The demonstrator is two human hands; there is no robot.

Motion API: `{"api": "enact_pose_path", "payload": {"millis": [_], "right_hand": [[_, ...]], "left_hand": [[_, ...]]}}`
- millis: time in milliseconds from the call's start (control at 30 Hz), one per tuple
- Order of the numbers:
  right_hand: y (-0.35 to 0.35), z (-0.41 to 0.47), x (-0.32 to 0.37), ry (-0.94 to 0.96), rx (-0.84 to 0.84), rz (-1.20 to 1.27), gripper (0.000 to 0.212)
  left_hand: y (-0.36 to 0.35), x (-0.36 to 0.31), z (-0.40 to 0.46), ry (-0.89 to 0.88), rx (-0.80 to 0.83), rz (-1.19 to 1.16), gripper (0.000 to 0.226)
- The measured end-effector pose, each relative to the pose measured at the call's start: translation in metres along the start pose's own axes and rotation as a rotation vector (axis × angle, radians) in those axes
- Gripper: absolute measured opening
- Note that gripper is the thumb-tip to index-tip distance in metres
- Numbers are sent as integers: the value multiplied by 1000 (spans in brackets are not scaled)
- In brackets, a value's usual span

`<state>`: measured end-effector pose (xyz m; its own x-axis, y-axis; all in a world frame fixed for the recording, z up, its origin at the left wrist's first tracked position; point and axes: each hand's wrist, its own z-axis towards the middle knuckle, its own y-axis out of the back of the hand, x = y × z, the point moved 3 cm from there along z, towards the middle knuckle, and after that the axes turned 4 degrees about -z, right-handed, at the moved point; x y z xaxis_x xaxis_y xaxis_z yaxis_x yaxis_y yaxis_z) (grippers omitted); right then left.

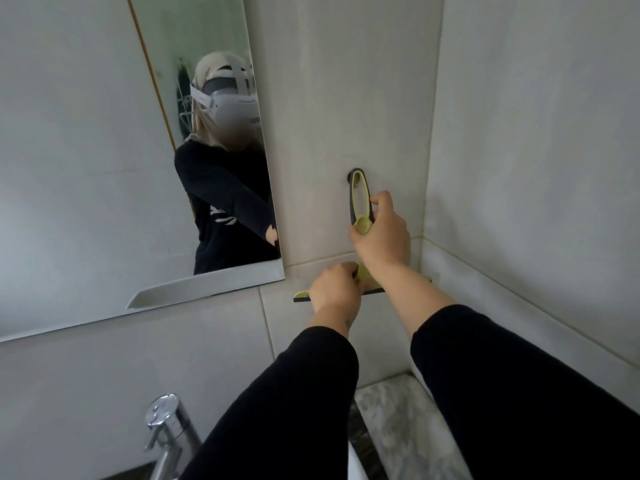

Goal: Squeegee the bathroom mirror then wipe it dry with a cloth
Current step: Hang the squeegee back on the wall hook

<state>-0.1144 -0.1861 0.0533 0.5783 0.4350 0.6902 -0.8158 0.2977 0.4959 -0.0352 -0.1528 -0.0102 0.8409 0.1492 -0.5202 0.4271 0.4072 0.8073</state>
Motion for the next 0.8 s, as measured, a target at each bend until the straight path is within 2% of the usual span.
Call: {"api": "enact_pose_path", "payload": {"millis": [333,433,533,600,700,800], "right_hand": [[-7,-7,-6,-52,97,-9,43],[-1,-8,-3,-88,142,-35,50],[9,-12,8,-108,145,-110,60],[18,-18,21,-106,151,-229,54],[24,-31,46,-83,275,-349,47],[18,-50,82,28,397,-397,42]], "left_hand": [[-19,16,4,12,85,-97,15],[-13,18,2,-6,88,-129,25],[4,21,-6,-12,84,-184,38],[22,25,-14,-13,75,-211,40],[58,33,-31,-31,56,-183,34],[101,46,-55,-24,18,-164,27]]}}
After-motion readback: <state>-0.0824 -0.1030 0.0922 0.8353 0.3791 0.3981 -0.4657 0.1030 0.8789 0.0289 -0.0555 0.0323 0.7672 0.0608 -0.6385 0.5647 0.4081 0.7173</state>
